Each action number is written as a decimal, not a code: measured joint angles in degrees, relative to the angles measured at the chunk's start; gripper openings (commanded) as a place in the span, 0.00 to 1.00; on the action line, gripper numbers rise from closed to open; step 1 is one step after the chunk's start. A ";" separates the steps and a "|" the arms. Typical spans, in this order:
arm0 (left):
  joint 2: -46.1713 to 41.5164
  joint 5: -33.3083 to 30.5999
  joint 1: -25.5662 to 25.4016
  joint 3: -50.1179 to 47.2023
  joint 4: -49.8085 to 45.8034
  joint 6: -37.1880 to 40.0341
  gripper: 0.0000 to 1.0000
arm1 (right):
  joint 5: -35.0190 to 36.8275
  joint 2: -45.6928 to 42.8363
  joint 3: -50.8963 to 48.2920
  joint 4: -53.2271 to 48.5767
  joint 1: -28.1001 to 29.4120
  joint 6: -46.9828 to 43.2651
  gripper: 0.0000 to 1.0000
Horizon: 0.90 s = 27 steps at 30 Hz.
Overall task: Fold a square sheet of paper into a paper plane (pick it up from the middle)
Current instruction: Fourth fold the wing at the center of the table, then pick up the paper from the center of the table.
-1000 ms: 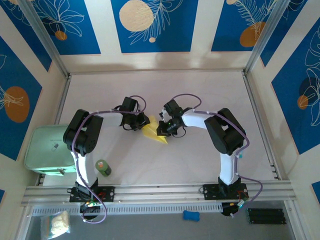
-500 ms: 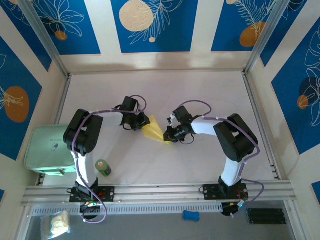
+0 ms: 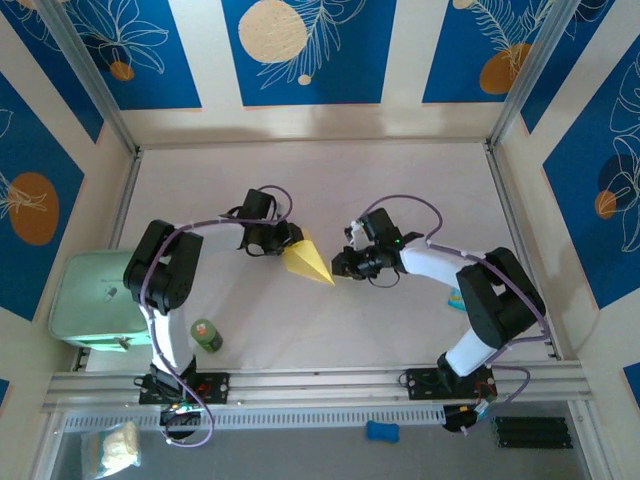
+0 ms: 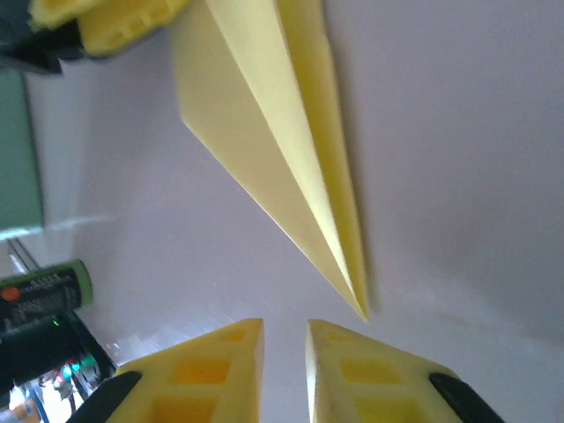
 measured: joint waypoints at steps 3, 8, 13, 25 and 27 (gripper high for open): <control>-5.05 -0.66 0.09 -0.98 1.27 -1.38 0.50 | -0.09 2.36 4.04 0.87 -0.59 0.42 0.31; -12.52 -3.72 0.98 -5.20 3.69 -2.80 0.57 | -1.44 9.79 10.16 2.32 -1.29 1.22 0.34; -14.97 -6.21 2.45 -10.95 4.11 -3.96 0.61 | -2.95 16.35 14.43 2.08 -1.40 0.74 0.33; -16.41 -7.06 3.85 -15.65 6.75 -5.33 0.66 | -9.16 23.61 20.52 2.47 -1.55 -4.72 0.16; -16.74 -6.80 4.17 -16.20 7.76 -5.44 0.66 | -9.88 23.80 20.57 2.54 -1.55 -5.70 0.11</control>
